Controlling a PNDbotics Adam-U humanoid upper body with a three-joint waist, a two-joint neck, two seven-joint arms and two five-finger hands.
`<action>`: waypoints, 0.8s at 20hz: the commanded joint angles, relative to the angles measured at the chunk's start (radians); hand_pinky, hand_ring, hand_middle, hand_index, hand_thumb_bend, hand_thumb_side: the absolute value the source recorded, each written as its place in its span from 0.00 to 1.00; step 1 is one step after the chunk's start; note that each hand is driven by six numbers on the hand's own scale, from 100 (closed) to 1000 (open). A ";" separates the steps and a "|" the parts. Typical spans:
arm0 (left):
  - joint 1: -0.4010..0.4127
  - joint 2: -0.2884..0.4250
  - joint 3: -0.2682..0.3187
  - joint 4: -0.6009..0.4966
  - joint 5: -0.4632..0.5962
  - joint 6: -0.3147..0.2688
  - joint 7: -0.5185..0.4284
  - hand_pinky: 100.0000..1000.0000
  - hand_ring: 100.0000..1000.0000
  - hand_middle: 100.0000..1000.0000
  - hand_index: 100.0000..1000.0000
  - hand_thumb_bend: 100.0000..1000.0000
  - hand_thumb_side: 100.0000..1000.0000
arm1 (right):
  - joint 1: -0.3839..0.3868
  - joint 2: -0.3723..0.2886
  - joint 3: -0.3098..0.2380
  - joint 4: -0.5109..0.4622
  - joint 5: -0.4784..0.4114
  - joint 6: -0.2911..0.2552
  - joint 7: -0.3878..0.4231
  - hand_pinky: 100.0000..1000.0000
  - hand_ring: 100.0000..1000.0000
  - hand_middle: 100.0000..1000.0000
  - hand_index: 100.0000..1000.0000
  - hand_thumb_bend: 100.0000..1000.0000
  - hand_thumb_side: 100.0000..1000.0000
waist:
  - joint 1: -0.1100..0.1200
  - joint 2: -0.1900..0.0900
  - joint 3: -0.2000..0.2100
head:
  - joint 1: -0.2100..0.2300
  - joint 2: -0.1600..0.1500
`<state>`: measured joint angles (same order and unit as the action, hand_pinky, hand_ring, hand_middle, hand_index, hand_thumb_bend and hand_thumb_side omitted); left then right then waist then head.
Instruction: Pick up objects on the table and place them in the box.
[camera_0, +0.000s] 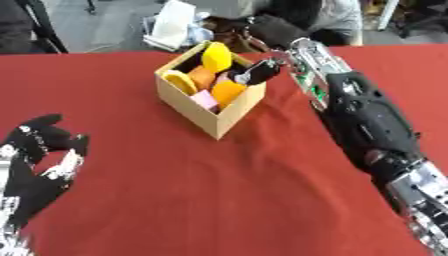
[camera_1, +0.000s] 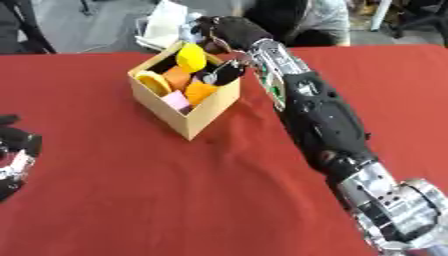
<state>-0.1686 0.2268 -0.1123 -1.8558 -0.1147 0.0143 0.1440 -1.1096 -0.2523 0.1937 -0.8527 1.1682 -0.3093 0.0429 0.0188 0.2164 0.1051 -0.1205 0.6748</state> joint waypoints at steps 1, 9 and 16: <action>-0.007 0.007 0.008 -0.016 -0.002 -0.002 0.002 0.62 0.50 0.48 0.74 0.38 0.28 | -0.024 -0.032 0.007 -0.059 -0.036 -0.016 -0.029 0.72 0.66 0.73 0.89 0.21 0.13 | -0.002 -0.015 -0.008 | 0.014 -0.009; 0.002 0.008 0.026 -0.006 -0.010 -0.002 0.025 0.62 0.51 0.49 0.74 0.38 0.28 | 0.105 -0.110 -0.012 -0.277 -0.174 -0.070 -0.128 0.66 0.61 0.68 0.87 0.01 0.15 | -0.009 -0.012 -0.046 | 0.064 -0.008; 0.010 0.007 0.041 -0.001 -0.022 -0.002 0.047 0.62 0.51 0.49 0.74 0.38 0.29 | 0.294 -0.129 -0.078 -0.471 -0.293 0.003 -0.231 0.62 0.58 0.65 0.85 0.00 0.21 | -0.012 0.001 -0.094 | 0.117 -0.008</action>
<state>-0.1552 0.2268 -0.0813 -1.8467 -0.1290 0.0137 0.1838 -0.8026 -0.3649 0.1373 -1.2722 0.9003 -0.3214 -0.1712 0.0188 0.2179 0.0088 -0.0141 0.6749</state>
